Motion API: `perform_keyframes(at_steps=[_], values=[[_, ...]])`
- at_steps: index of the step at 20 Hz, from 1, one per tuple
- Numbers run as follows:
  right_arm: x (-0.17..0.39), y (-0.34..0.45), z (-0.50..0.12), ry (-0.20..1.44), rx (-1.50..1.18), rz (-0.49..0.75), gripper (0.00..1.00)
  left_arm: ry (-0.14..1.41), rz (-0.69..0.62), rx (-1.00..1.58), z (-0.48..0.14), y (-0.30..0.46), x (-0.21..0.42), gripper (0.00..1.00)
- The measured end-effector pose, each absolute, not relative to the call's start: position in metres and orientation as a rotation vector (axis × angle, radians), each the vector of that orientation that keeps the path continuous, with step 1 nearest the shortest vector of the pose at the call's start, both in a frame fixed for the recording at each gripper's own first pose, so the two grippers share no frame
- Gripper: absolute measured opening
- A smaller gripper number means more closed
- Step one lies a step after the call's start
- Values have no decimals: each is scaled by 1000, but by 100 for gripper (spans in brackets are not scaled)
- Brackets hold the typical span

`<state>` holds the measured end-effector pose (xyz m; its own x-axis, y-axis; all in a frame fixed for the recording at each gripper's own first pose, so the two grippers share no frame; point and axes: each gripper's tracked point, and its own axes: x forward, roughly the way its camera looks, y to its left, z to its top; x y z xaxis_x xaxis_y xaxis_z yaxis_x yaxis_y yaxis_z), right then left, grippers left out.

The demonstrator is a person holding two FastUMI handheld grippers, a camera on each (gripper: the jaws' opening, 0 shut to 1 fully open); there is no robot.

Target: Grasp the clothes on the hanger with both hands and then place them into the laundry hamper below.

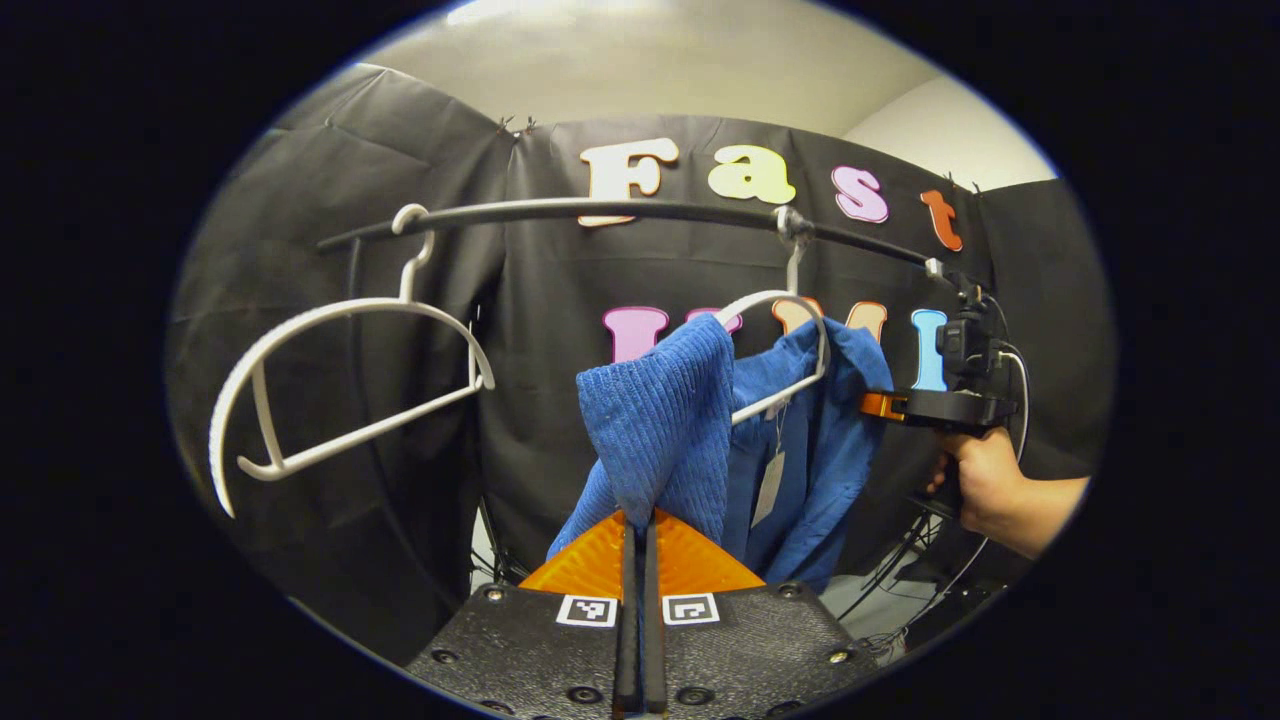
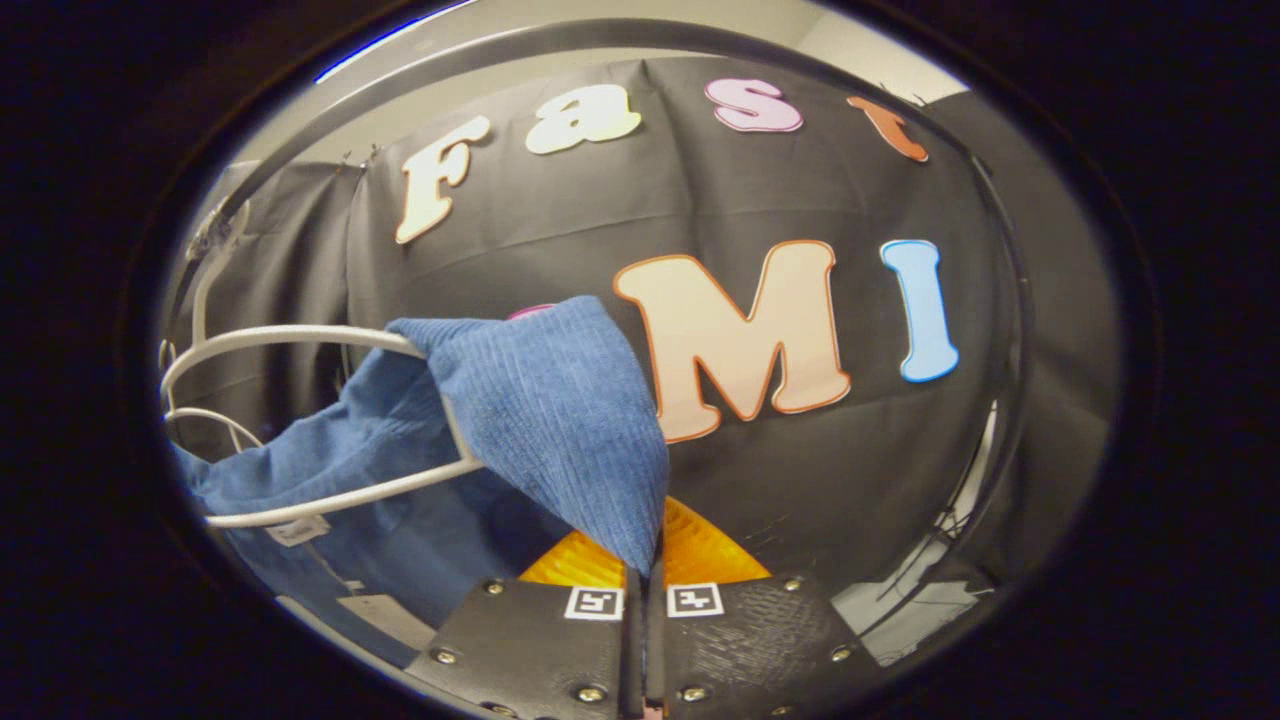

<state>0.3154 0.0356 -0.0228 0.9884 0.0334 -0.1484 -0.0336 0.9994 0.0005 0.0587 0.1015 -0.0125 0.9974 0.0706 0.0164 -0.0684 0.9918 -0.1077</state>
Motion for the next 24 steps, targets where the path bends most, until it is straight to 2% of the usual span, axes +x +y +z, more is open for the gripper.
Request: perform_keyframes(at_steps=[5, 9, 14, 24], values=[[329, 24, -8, 120, 34, 14, 2, -51, 91, -140, 7, 118, 42, 2], [343, 32, -17, 146, 44, 30, 2, -136, 74, -115, 33, 127, 32, 2], [364, 38, -25, 157, 51, 31, 2, -122, 123, -127, 22, 151, 53, 2], [395, 29, -36, 180, 44, 45, 1, -72, 118, -142, -2, 166, 79, 2]])
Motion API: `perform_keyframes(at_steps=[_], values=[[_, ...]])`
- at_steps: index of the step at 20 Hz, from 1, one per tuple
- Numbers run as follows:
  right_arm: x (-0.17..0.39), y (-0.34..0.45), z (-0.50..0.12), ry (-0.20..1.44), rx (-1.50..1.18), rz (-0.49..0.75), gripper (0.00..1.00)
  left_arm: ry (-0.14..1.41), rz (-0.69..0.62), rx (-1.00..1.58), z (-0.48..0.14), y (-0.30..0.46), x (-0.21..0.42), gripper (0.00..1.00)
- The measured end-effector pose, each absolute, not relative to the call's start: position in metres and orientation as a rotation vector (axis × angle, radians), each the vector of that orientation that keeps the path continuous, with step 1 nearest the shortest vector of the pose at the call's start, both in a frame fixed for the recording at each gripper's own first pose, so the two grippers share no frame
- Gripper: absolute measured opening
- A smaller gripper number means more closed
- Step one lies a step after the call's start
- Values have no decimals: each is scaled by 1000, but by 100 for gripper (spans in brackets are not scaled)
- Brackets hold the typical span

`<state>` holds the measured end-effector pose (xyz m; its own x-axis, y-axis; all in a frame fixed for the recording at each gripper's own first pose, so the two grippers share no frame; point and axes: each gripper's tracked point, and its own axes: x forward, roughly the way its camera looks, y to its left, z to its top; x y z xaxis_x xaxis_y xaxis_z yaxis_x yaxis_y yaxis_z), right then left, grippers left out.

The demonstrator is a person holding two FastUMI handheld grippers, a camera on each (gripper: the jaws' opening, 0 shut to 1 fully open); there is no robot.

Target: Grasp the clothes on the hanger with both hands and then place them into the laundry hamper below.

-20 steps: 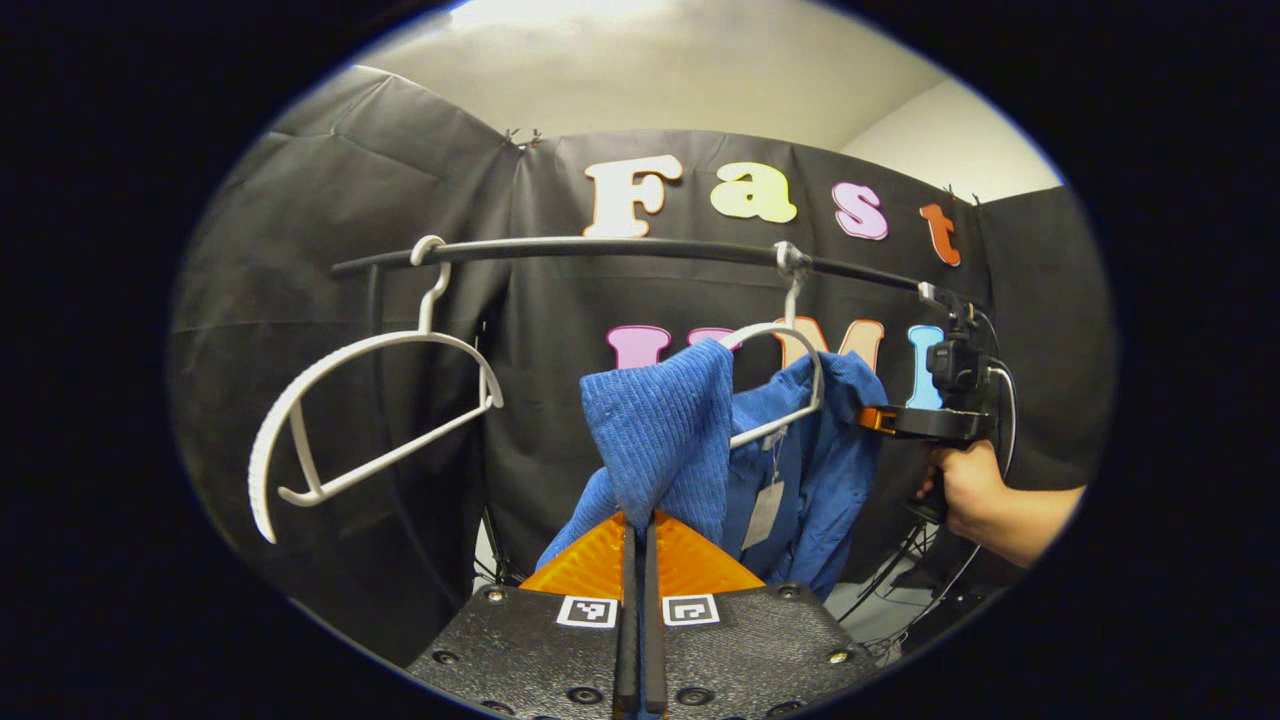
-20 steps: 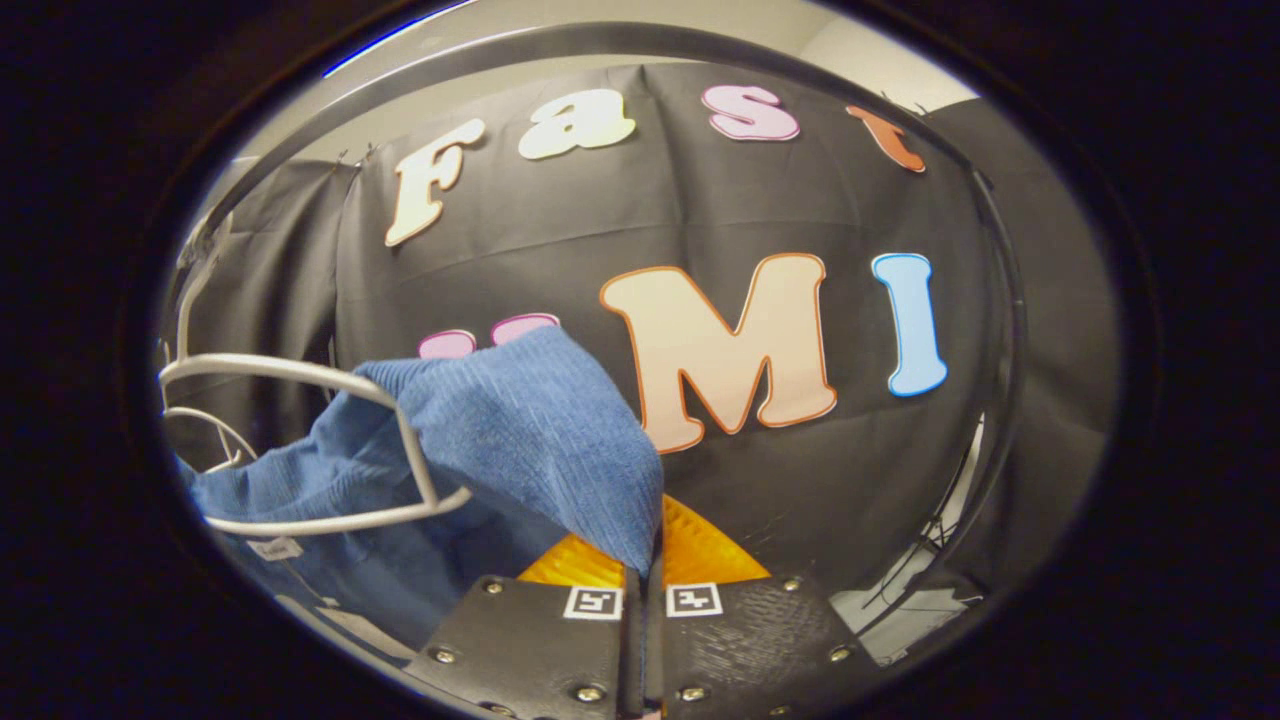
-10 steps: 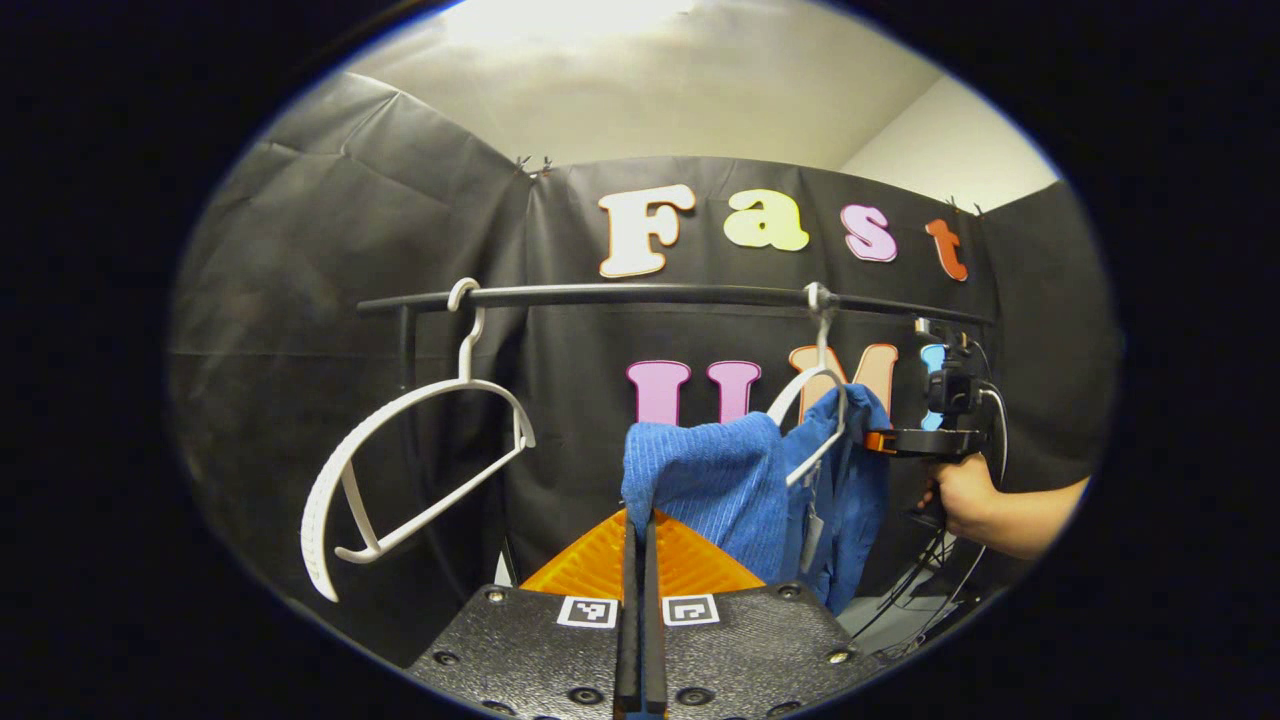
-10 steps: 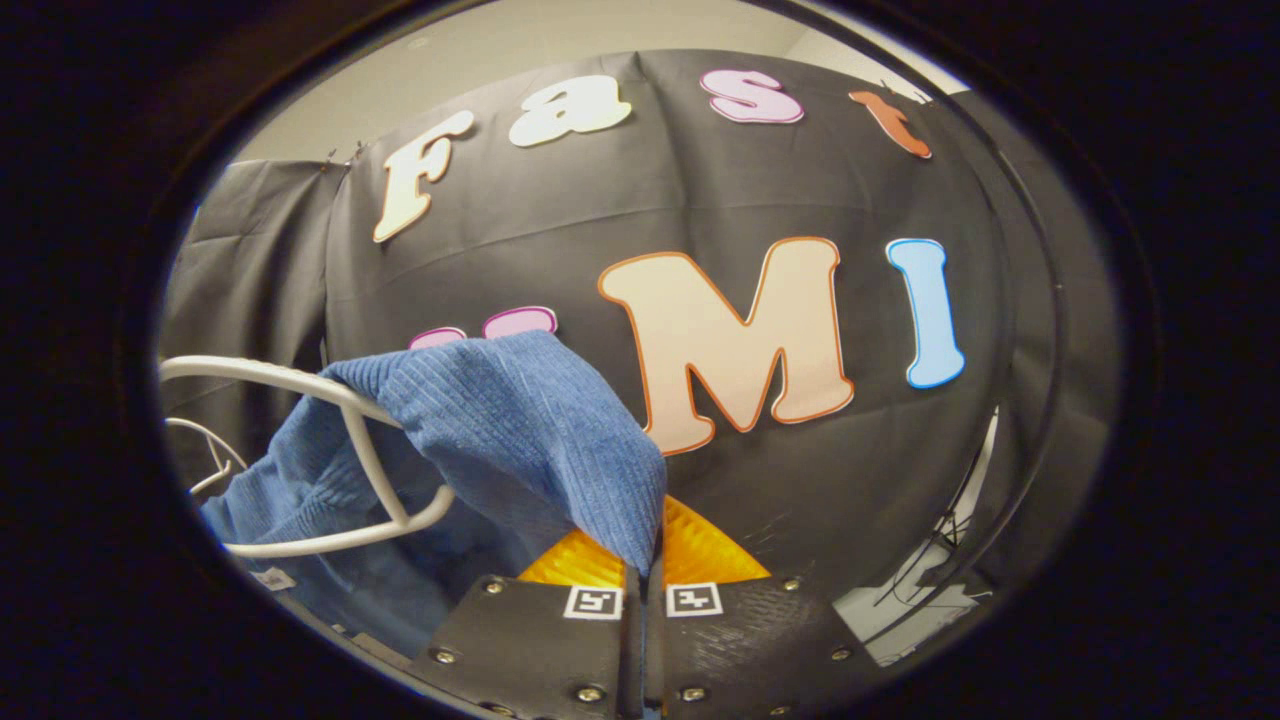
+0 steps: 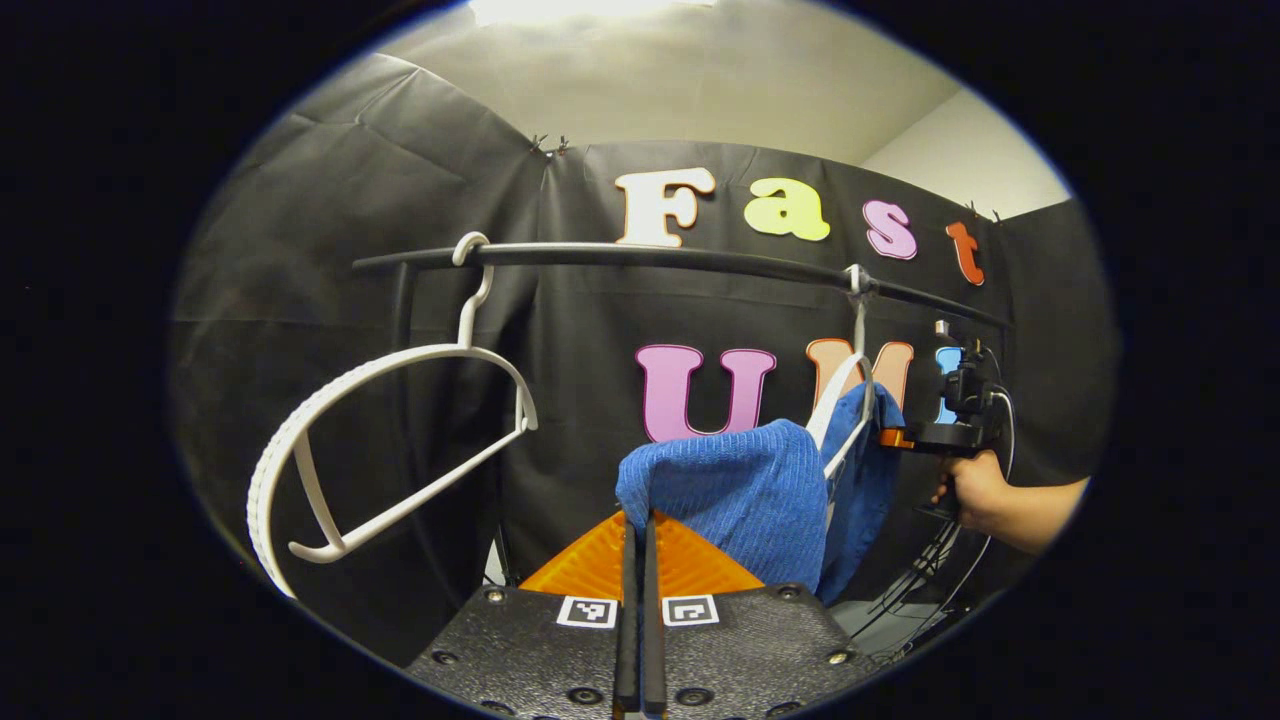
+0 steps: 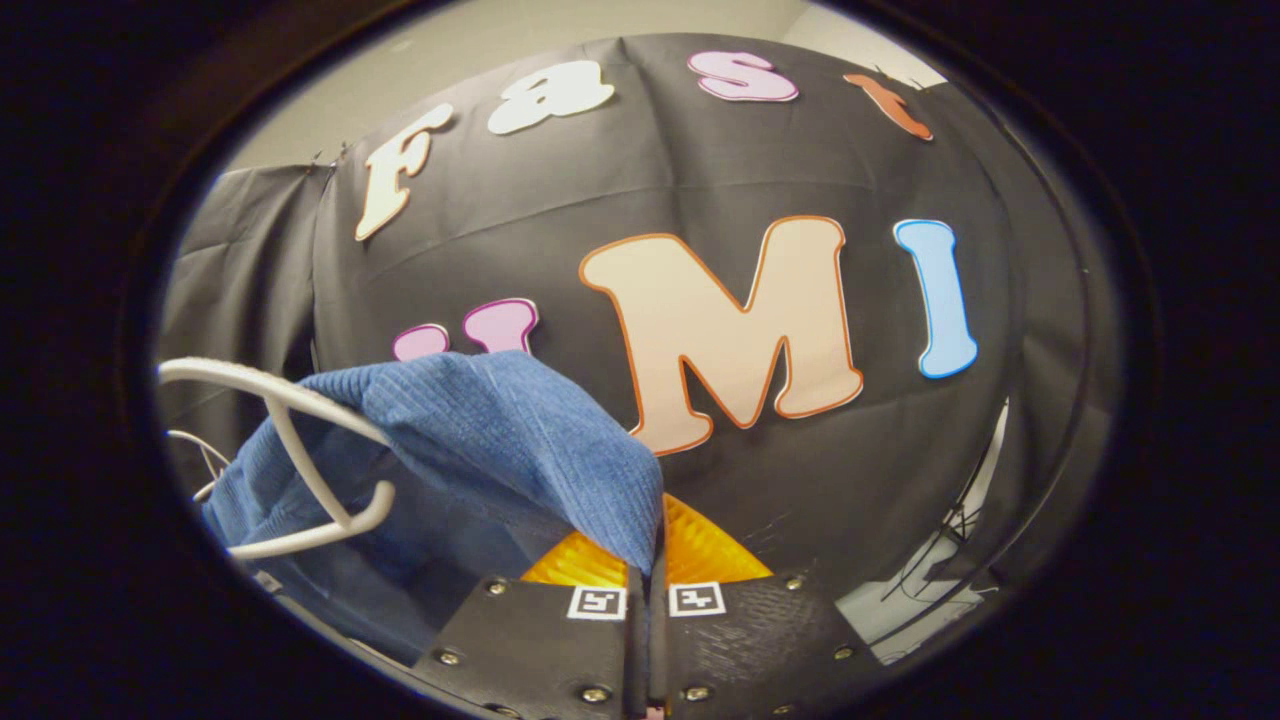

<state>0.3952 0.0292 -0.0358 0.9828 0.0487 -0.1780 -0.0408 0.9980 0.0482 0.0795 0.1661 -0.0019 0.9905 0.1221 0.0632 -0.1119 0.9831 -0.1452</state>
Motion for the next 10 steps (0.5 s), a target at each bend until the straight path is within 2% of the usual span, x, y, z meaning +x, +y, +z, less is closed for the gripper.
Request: perform_keyframes(at_steps=[6, 7, 8, 10], values=[[403, 37, -65, 213, 38, 23, 1, -27, 98, -153, -34, 155, 89, 2], [402, 35, -70, 221, 31, 13, 6, -23, 93, -159, -39, 151, 91, 2], [394, 35, -76, 237, 20, 1, 1, -5, 93, -162, -49, 148, 95, 2], [384, 35, -98, 281, 34, 5, 1, 55, 92, -198, -76, 143, 98, 1]])
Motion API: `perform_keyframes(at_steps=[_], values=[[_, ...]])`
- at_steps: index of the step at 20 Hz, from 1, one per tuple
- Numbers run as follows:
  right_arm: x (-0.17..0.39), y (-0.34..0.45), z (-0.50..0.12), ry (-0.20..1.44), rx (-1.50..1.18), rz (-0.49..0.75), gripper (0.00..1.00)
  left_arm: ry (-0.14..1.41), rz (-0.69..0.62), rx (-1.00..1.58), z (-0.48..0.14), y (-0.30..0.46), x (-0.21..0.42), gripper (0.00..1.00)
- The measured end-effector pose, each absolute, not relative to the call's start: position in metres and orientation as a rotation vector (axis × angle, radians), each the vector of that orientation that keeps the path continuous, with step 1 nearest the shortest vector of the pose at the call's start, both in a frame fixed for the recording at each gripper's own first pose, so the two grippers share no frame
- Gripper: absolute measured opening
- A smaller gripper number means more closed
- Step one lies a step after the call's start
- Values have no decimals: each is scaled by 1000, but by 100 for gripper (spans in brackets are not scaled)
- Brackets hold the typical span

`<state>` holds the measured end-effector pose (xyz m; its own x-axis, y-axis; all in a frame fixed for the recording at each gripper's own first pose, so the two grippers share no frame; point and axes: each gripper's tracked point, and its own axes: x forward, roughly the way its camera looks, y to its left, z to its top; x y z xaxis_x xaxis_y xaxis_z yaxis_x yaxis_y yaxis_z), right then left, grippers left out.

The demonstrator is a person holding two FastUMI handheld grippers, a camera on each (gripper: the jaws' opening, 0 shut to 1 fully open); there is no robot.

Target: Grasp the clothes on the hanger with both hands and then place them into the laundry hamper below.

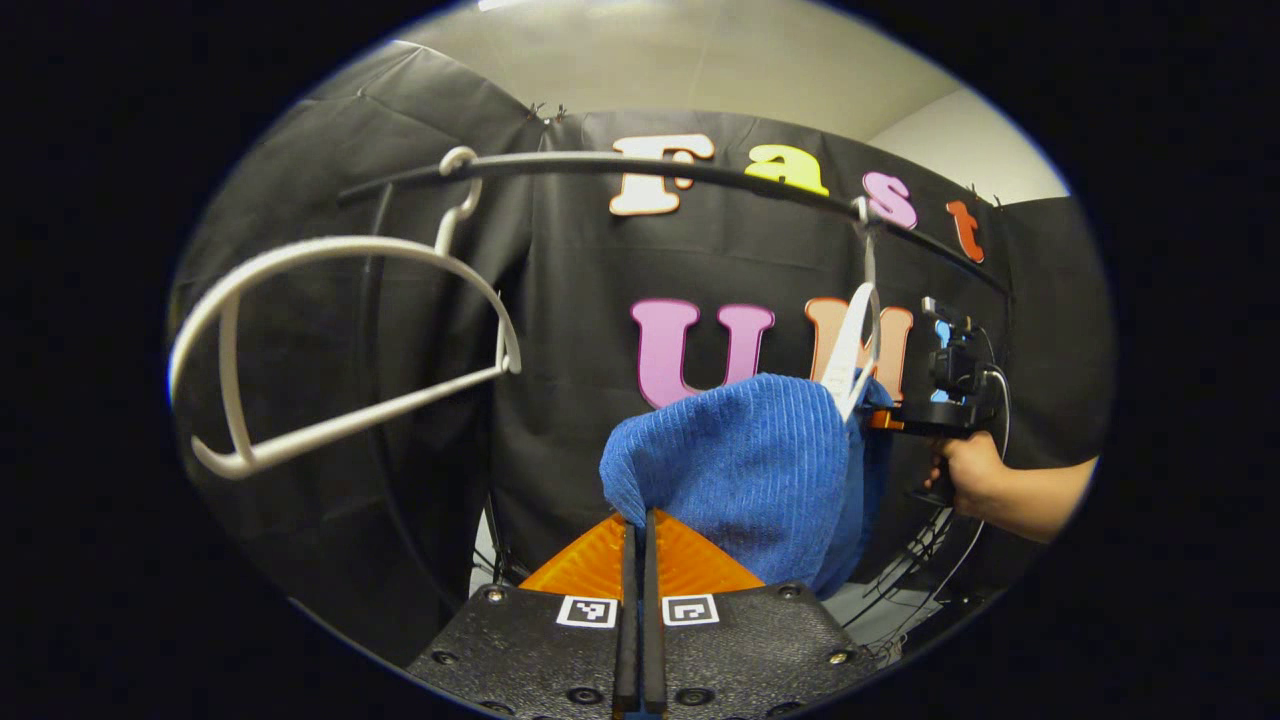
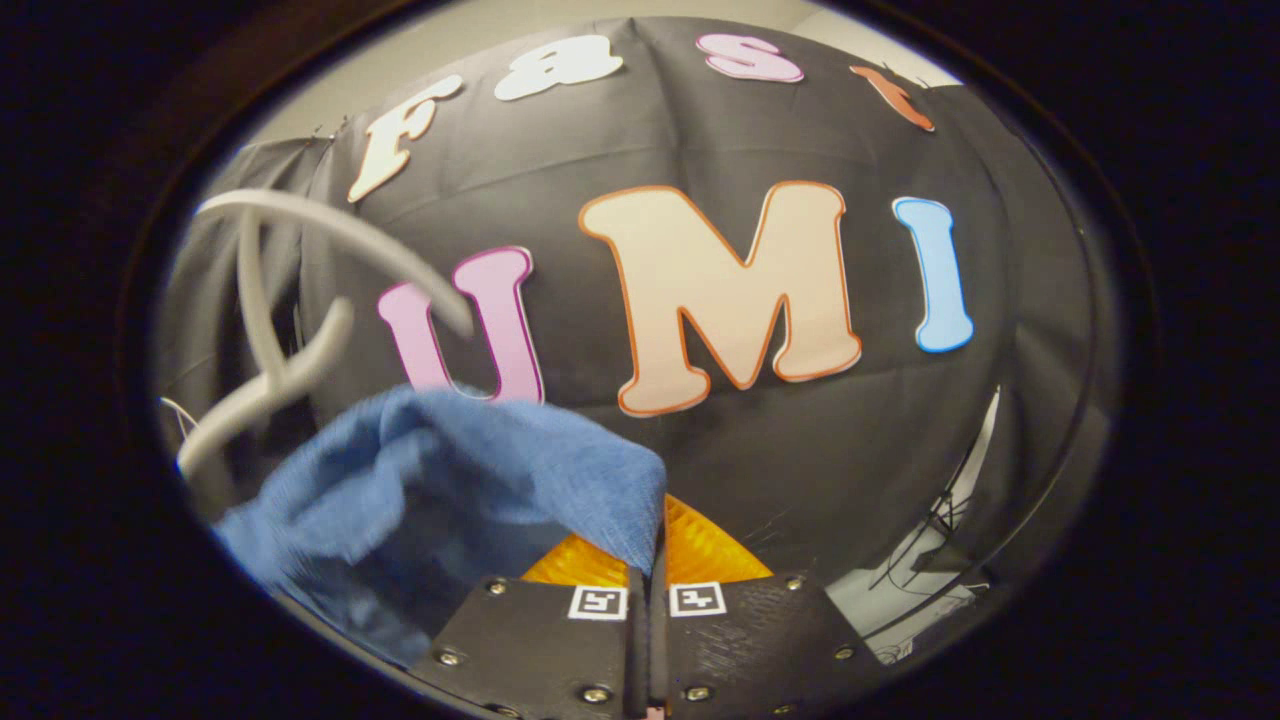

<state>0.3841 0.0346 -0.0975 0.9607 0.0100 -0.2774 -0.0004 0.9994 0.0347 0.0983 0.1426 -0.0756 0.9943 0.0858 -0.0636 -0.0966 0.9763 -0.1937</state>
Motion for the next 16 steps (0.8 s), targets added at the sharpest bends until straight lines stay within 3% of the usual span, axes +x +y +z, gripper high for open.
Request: perform_keyframes(at_steps=[5, 11, 16], values=[[351, 31, -135, 308, -18, 22, 1, 203, 68, -283, -133, 125, 90, 5], [314, 16, -150, 342, -72, 36, 1, 211, 18, -195, -137, 112, 85, 3], [288, 19, -148, 347, -86, 129, 1, 196, -37, -150, -129, 106, 84, 3]])
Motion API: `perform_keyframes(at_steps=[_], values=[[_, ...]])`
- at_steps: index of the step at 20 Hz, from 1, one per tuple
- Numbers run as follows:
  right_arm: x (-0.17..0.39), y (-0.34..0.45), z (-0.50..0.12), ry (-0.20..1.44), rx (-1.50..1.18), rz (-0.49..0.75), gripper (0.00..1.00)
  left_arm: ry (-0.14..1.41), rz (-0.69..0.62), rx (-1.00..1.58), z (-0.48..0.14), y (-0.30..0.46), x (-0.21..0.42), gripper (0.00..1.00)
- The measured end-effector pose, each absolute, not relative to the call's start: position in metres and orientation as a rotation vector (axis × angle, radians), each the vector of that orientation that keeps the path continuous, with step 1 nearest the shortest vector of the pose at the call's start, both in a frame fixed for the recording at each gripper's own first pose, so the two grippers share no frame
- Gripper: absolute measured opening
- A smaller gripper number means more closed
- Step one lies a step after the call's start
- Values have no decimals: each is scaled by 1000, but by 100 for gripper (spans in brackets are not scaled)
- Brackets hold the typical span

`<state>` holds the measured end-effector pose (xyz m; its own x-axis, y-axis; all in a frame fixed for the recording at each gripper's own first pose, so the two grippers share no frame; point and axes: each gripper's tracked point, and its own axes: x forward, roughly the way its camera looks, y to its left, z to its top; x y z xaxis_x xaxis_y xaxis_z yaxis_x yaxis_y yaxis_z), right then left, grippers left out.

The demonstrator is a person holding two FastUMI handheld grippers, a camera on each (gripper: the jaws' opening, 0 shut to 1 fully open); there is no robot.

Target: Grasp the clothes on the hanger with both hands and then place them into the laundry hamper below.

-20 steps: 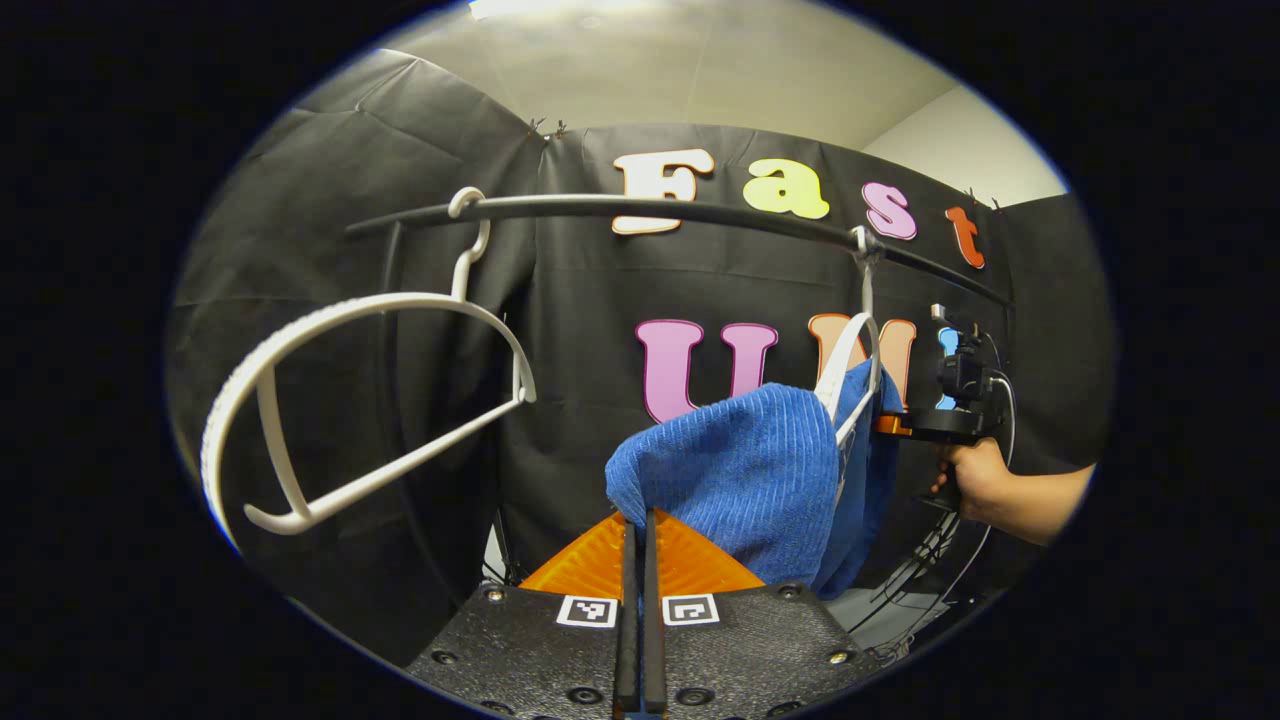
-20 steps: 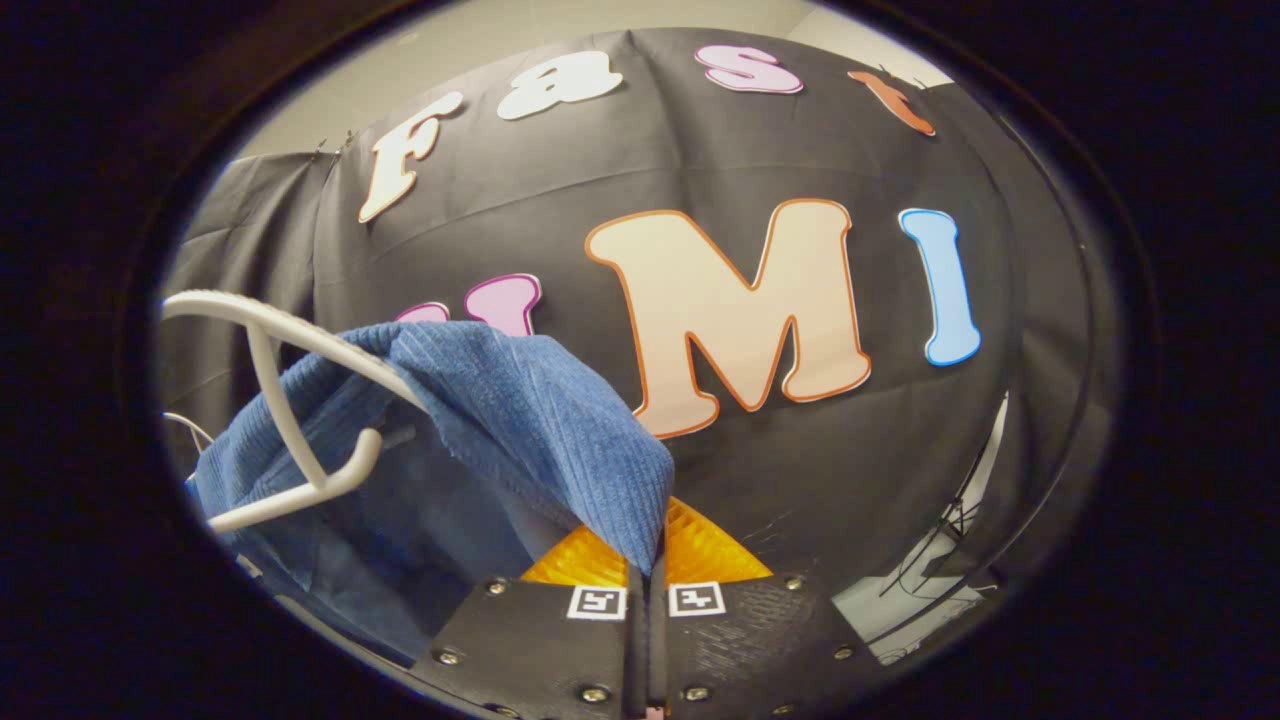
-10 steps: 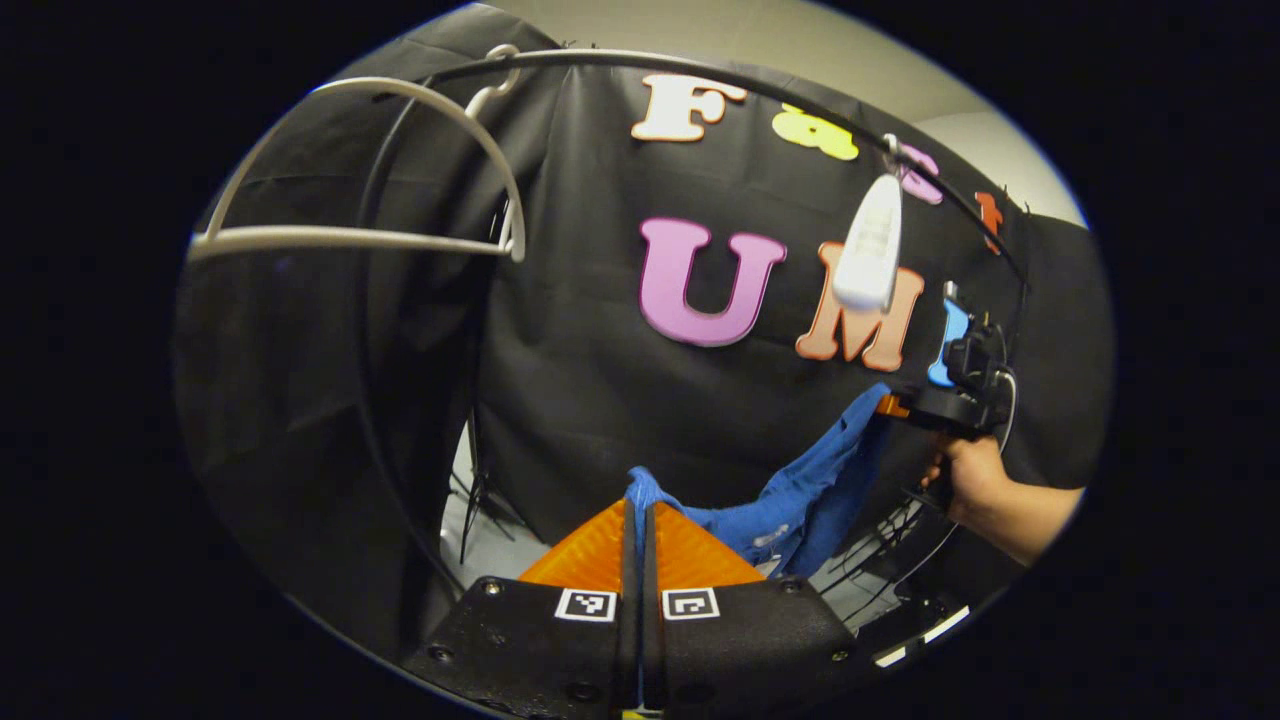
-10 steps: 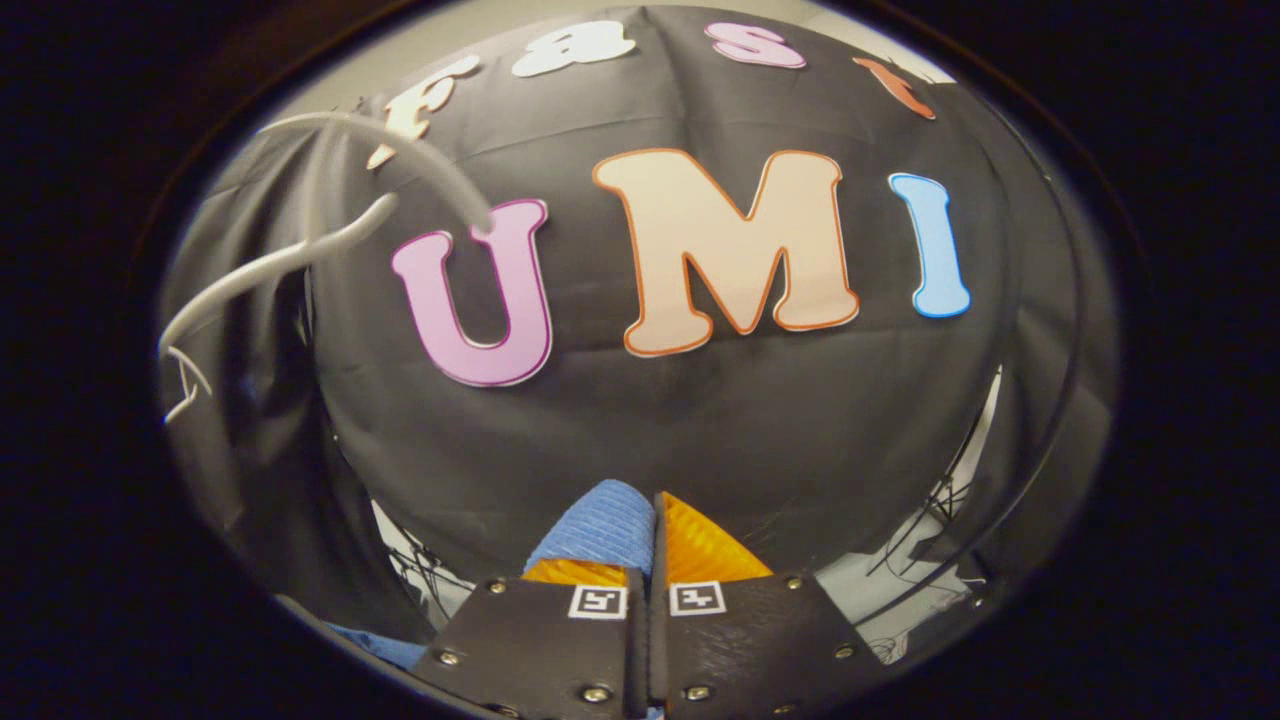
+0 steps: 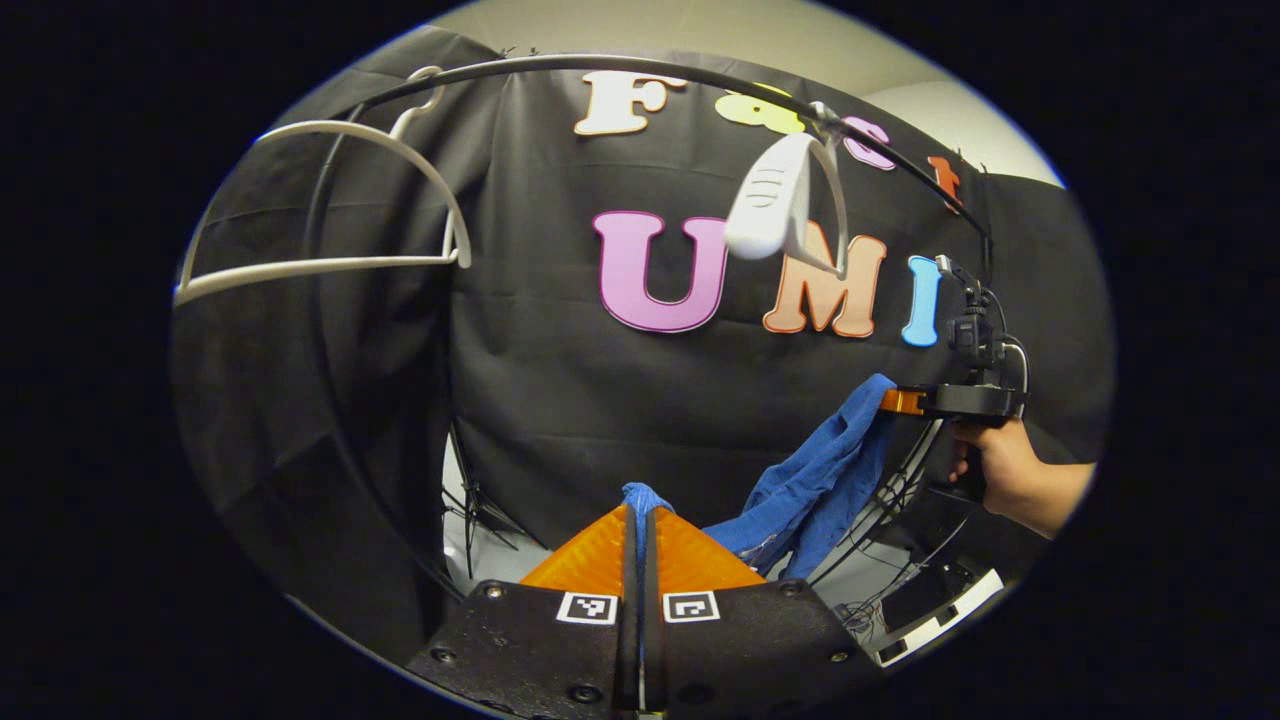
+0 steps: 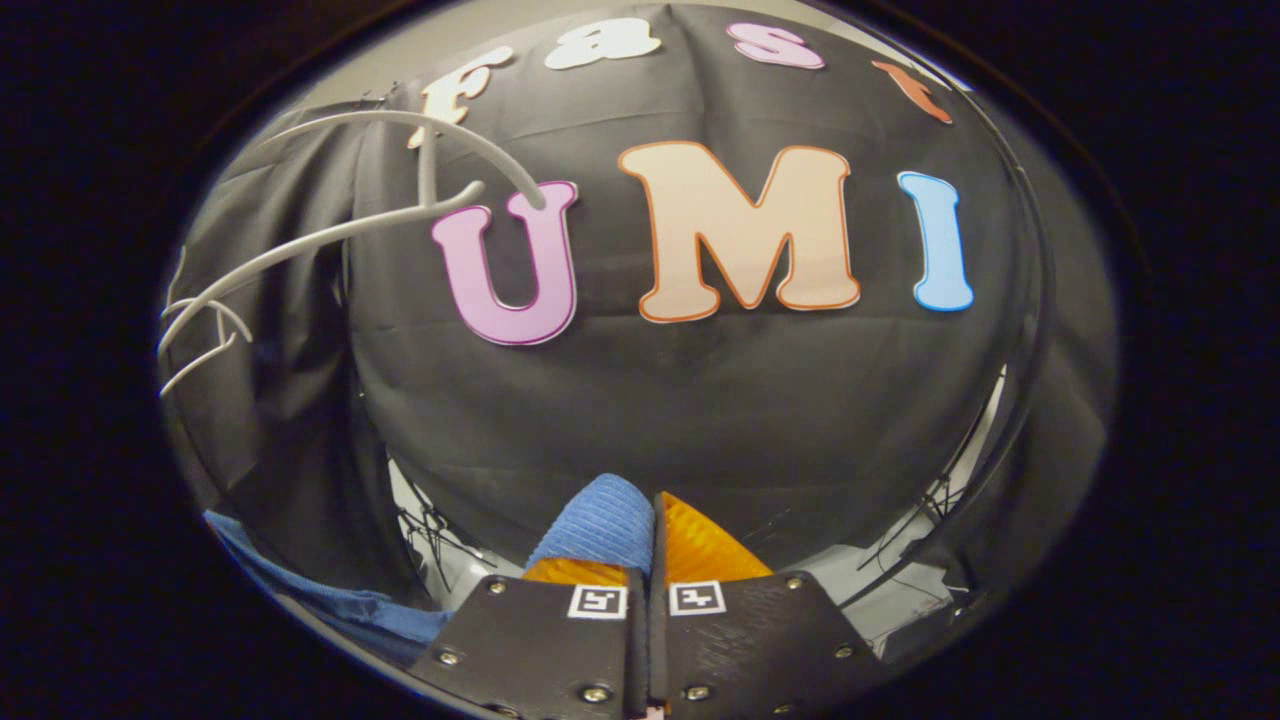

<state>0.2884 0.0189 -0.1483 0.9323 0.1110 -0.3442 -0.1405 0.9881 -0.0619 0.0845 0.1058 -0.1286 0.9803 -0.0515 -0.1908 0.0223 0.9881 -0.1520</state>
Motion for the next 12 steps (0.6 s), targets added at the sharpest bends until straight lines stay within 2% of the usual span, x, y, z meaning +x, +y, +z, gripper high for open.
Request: perform_keyframes(at_steps=[3, 10, 11, 12], values=[[266, 24, -144, 330, -93, 159, 1, 180, -88, -106, -123, 99, 83, 2], [225, 20, -116, 295, 14, 105, 2, 124, -192, -75, -109, 77, 92, 2], [220, 19, -109, 288, 15, 96, 7, 118, -201, -74, -107, 75, 94, 2], [214, 19, -105, 285, 15, 91, 2, 108, -206, -74, -104, 73, 95, 3]])
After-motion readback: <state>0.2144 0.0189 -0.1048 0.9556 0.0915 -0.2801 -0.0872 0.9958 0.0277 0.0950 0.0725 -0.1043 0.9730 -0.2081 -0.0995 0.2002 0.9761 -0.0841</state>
